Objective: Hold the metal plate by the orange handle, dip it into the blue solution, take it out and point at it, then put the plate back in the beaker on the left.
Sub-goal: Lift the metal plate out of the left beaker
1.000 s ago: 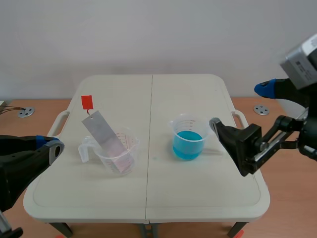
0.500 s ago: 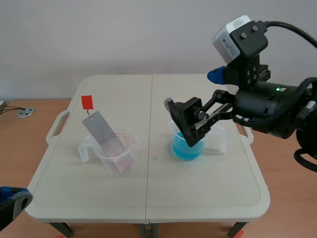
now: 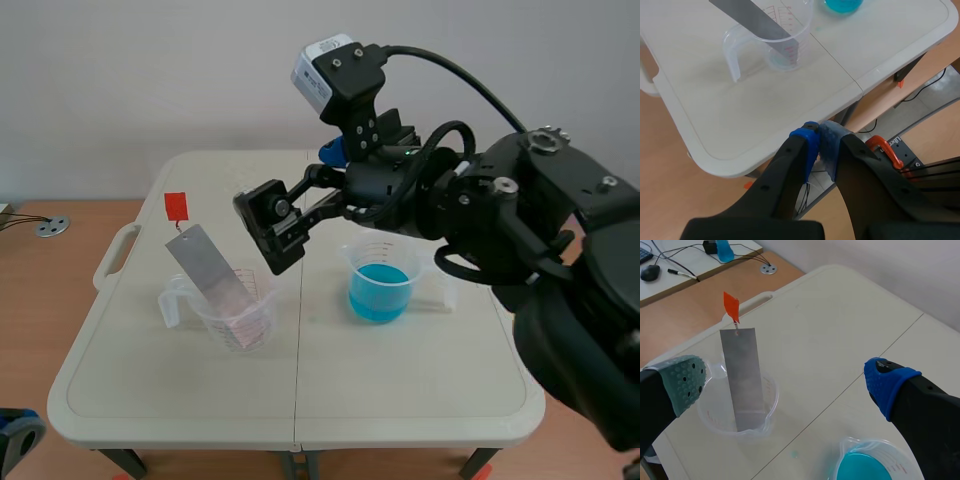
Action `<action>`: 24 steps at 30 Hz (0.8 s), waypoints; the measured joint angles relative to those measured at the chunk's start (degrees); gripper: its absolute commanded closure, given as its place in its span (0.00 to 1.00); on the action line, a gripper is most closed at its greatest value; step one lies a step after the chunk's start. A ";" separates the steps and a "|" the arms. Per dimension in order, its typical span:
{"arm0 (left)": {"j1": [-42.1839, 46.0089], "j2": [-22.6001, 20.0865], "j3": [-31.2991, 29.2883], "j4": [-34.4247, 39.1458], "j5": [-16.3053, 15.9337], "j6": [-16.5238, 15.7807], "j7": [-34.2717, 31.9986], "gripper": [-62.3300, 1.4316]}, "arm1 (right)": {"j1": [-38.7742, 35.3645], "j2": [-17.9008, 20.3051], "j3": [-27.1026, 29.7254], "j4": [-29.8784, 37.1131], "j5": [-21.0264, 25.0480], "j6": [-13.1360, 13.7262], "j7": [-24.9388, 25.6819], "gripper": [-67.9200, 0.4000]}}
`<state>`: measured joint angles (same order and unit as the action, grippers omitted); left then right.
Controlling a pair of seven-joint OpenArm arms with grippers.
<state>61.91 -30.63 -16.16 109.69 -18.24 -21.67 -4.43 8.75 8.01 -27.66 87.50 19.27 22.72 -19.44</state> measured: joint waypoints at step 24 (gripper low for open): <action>0.00 0.00 0.00 0.00 0.24 0.00 1.60 0.93 | 16.83 -15.39 -6.60 -29.86 -6.71 2.16 4.81 0.02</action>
<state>61.91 -30.63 -16.16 109.69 -18.00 -21.67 -2.83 25.58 -7.38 -34.26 57.65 12.56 24.88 -14.63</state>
